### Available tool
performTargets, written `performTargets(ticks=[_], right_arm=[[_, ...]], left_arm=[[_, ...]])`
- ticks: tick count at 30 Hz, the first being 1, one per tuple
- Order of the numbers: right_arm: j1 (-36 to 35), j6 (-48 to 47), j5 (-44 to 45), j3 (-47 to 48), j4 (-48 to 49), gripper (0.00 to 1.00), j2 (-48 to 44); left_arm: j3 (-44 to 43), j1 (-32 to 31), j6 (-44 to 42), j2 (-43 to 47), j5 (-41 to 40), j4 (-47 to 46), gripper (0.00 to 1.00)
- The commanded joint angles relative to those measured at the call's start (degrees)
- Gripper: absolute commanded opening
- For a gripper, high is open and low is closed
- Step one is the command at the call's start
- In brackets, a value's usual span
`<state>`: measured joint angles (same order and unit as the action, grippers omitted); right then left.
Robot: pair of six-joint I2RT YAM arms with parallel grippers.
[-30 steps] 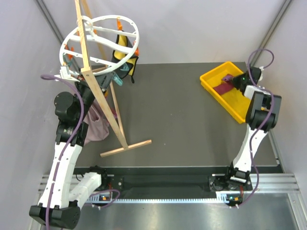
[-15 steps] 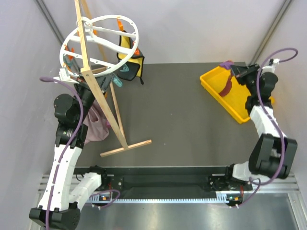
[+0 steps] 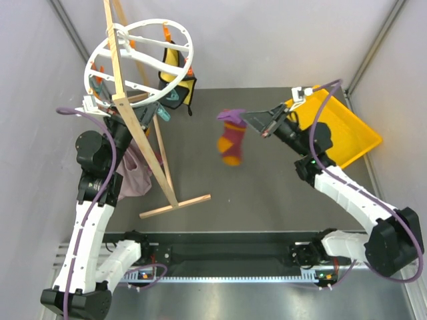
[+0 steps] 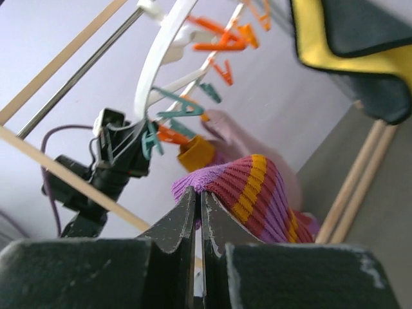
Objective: Clip the socks to the hanger
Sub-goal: Place the sock at the center of the board.
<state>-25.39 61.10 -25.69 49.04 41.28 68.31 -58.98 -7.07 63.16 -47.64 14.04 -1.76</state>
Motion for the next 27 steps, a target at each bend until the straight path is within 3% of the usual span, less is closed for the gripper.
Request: performTargets(ticks=[1, 6, 11, 19, 27], right_arm=[[-6.59, -1.6, 6.61, 2.02, 5.74, 0.0, 2.86], [-14.42, 1.12, 10.13, 5.54, 14.26, 0.0, 9.55], [-17.94, 1.39, 11.81, 10.55, 16.38, 0.0, 14.65], [-20.4, 3.49, 12.07, 16.35, 8.39, 0.0, 17.64], [-21.37, 7.98, 11.63, 17.41, 6.71, 0.0, 17.99]], left_arm=[[0.36, -0.22, 0.48, 0.35, 0.11, -0.53, 0.0], [0.27, -0.31, 0.39, 0.88, -0.16, -0.18, 0.0], [0.01, -0.23, 0.3, 1.23, -0.42, 0.35, 0.0], [0.53, -0.31, -0.58, 1.23, -0.16, -0.44, 0.0], [0.71, -0.22, -3.73, 0.88, -0.07, -2.19, 0.0]])
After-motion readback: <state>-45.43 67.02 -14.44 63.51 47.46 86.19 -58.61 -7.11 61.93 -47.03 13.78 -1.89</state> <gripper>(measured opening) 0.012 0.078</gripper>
